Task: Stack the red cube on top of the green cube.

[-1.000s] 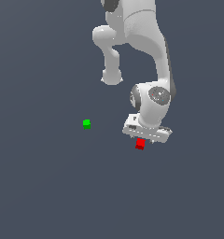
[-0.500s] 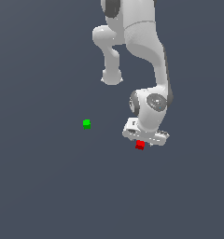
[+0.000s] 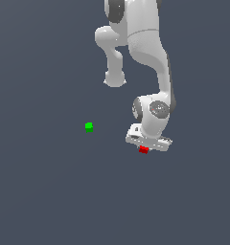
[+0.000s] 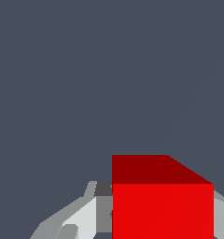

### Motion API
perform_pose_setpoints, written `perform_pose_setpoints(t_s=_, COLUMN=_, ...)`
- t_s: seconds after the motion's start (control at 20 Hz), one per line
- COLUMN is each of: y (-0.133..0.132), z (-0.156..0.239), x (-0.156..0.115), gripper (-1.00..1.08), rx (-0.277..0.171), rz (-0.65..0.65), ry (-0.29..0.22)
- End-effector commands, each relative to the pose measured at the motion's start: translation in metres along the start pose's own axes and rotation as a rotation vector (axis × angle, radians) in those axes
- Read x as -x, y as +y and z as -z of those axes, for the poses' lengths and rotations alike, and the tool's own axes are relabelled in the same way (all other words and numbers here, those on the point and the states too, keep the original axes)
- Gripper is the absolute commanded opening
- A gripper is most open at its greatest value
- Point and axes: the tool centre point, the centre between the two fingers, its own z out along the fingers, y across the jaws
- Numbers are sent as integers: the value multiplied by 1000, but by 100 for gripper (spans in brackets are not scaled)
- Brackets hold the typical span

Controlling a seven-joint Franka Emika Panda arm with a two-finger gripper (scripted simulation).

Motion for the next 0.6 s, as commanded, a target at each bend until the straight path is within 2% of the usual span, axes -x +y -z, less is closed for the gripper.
perform_pose_setpoints(t_s=0.0, y=0, z=0, x=0, gripper=-100, rx=0, rz=0, ry=1)
perform_pose_setpoints(t_s=0.55, y=0, z=5, x=0, gripper=-100, rx=0, rz=-1, ry=1)
